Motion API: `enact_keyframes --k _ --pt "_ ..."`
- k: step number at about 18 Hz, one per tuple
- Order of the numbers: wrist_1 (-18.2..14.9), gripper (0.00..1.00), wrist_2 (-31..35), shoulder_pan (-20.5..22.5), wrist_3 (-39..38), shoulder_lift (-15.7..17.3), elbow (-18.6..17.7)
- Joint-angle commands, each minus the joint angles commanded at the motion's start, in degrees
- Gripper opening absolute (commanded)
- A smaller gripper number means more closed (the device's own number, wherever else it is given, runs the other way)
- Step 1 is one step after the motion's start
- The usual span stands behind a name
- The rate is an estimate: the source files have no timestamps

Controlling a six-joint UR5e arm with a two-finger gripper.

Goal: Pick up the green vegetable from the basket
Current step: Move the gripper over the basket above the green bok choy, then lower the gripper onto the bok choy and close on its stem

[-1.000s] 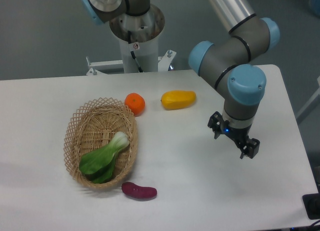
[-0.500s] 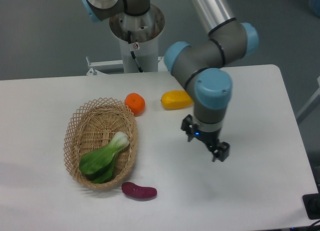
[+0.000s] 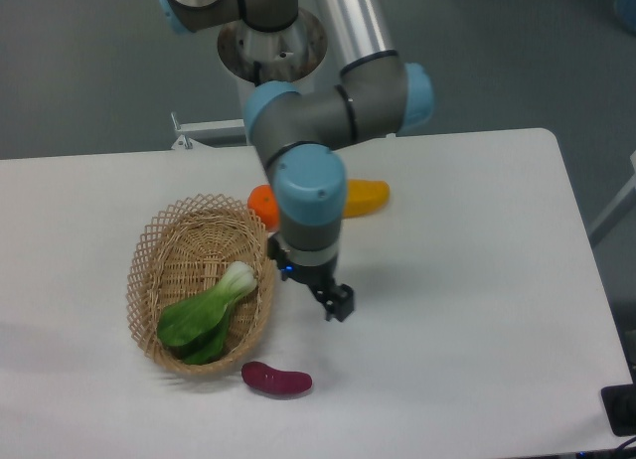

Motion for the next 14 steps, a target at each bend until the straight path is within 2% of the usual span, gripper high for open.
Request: enact_keyframes --k 7,14 --pt "0.44 1.00 0.00 -6.33 -7.74 -1.40 -0.18" --pt "1.40 1.00 0.61 -7.74 -13.36 -4.48 -0.09"
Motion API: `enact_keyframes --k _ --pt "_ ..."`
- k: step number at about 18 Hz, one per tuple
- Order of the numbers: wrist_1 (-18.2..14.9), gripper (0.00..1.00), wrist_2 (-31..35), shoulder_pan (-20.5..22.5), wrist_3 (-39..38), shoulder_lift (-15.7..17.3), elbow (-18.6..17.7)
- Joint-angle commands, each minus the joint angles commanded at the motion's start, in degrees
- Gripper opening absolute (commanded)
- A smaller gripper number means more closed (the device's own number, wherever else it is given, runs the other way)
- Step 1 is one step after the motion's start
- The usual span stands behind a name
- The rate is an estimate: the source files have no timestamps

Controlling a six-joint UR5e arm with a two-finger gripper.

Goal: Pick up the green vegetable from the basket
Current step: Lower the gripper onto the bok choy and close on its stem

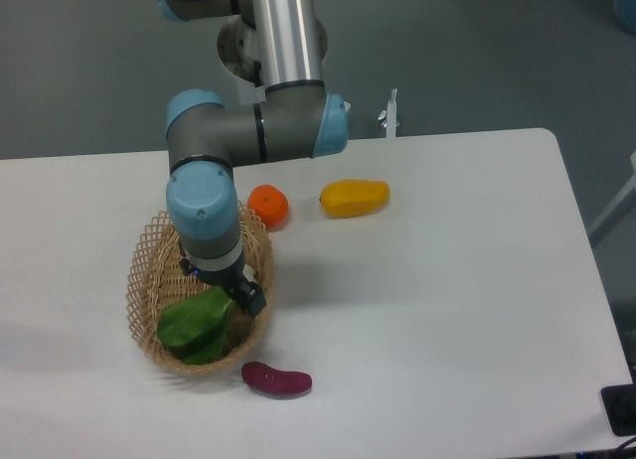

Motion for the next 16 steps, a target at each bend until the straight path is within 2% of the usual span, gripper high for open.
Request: enact_keyframes --k 3,13,14,16 --pt "1.15 1.00 0.09 -0.71 -0.54 -0.62 -0.09" --pt "1.32 1.00 0.09 -1.76 0.08 -2.29 -0.88" --pt "1.32 0.97 0.09 -1.76 0.08 -2.46 -0.88" --pt "1.32 0.77 0.09 -1.76 0.08 -2.55 -0.79"
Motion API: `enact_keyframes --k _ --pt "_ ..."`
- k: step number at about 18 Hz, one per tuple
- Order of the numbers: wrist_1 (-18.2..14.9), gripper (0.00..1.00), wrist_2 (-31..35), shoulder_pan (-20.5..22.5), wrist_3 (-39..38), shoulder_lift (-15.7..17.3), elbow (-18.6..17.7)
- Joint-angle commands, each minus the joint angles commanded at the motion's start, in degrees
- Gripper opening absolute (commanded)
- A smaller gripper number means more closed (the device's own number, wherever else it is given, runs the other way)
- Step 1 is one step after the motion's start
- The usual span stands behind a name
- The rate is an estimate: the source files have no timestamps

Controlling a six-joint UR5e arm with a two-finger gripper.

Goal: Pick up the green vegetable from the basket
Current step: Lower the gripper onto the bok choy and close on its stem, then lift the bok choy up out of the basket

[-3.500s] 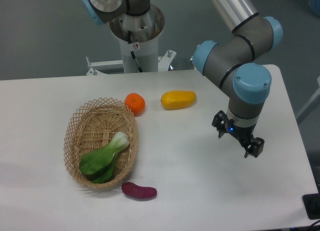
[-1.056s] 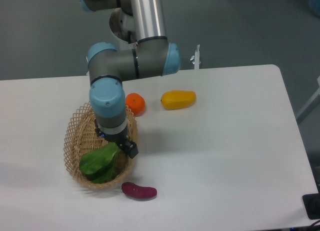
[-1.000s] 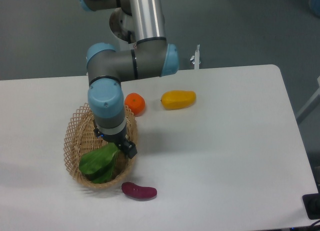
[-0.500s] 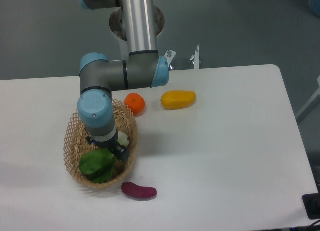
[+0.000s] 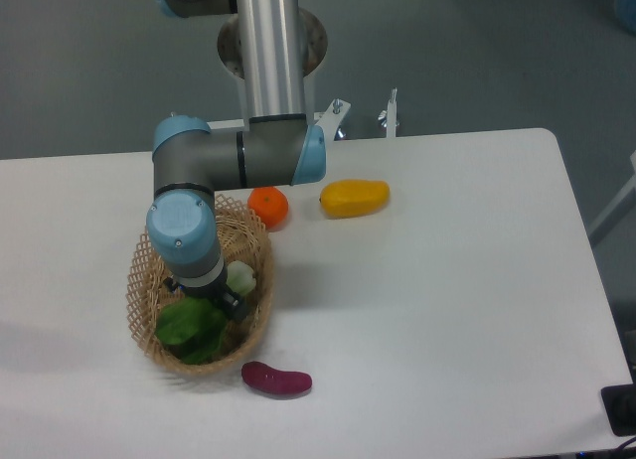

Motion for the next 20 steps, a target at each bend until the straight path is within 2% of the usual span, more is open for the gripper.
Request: enact_keyframes --k 4,5,6,12,16,20 --pt "0.00 0.18 -0.09 0.00 -0.09 0.09 -0.09" --pt "0.00 0.06 -0.26 0.00 0.00 0.52 0.00" --pt "-0.09 0.00 -0.35 0.00 0.09 0.87 0.00" --pt "-1.23 0.00 -2.10 1.75 0.26 4.39 1.05" --pt "-1.41 0.00 -6.32 5.62 0.26 6.24 2.11" --pt "-2.28 0.00 -6.68 9.83 0.44 7.64 3.86"
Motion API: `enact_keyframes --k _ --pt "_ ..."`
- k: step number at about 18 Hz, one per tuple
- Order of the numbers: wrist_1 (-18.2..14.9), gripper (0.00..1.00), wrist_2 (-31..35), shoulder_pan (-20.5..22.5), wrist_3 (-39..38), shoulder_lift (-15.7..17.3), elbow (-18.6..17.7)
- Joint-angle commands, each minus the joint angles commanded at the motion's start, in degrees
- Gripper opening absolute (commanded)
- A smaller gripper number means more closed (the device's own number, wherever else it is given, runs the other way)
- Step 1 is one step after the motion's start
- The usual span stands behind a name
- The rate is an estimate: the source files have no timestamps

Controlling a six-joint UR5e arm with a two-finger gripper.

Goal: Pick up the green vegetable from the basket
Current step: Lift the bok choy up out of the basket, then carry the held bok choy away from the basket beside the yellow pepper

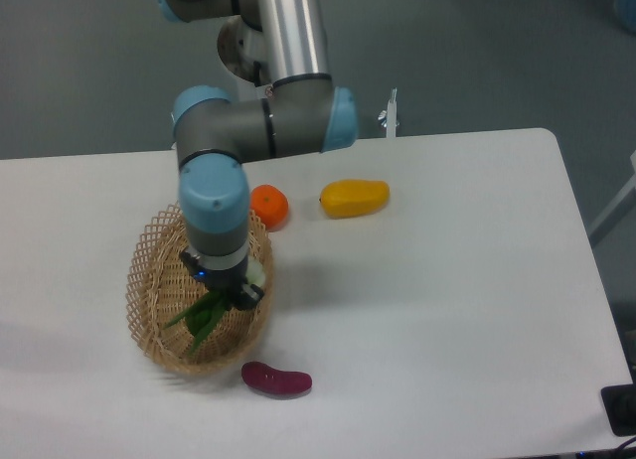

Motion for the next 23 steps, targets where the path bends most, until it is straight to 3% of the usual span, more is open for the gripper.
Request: enact_keyframes --k 10,16,20,23 --pt "-0.35 0.00 0.35 12.57 13.96 0.98 1.93" --pt "-3.16 0.00 2.55 18.11 18.54 0.10 5.35" --pt "-9.39 0.00 2.72 20.84 25.21 -2.10 10.54" --pt "-10.20 0.00 4.92 22.33 28.82 -3.68 12.13"
